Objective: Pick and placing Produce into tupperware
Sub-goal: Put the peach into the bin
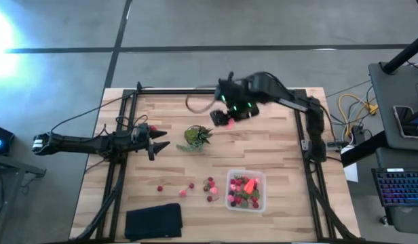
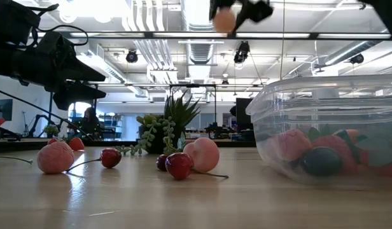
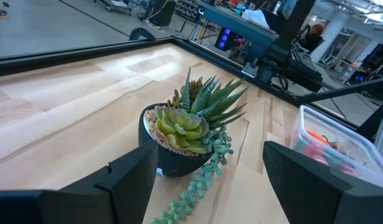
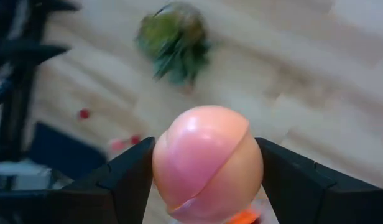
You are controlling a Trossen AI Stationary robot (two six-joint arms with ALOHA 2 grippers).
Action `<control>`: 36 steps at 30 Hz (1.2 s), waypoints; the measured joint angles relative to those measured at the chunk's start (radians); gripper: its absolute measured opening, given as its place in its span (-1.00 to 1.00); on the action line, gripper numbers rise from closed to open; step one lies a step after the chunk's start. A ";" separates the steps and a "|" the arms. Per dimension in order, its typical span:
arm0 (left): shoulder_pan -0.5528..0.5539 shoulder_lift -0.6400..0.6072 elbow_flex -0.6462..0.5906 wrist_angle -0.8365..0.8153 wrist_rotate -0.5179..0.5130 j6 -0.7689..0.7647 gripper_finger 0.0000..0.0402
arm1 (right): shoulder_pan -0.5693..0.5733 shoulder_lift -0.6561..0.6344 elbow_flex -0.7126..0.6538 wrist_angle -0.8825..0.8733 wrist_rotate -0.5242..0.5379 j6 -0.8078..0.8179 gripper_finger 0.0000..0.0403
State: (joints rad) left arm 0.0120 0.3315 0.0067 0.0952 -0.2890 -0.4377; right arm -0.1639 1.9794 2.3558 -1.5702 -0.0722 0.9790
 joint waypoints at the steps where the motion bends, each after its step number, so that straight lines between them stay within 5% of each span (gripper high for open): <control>1: 0.000 0.000 0.000 0.000 0.000 0.000 0.38 | 0.041 -0.015 0.000 0.000 0.011 0.053 0.29; 11: 0.000 0.001 0.000 0.000 0.000 0.000 0.38 | 0.403 -0.020 -0.028 0.000 0.127 0.512 0.29; 18: 0.000 0.002 0.000 0.001 0.000 0.000 0.38 | 0.555 -0.007 -0.237 -0.001 0.104 0.775 0.29; 24: 0.000 0.001 0.000 0.000 0.000 0.000 0.38 | 0.603 -0.008 -0.456 0.054 0.039 0.877 0.29; 36: 0.000 0.002 0.000 0.000 0.000 0.000 0.38 | 0.555 -0.037 -0.813 0.400 -0.055 0.789 0.29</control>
State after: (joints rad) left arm 0.0120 0.3332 0.0067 0.0956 -0.2889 -0.4377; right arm 0.3913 1.9421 1.5431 -1.1707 -0.1270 1.7679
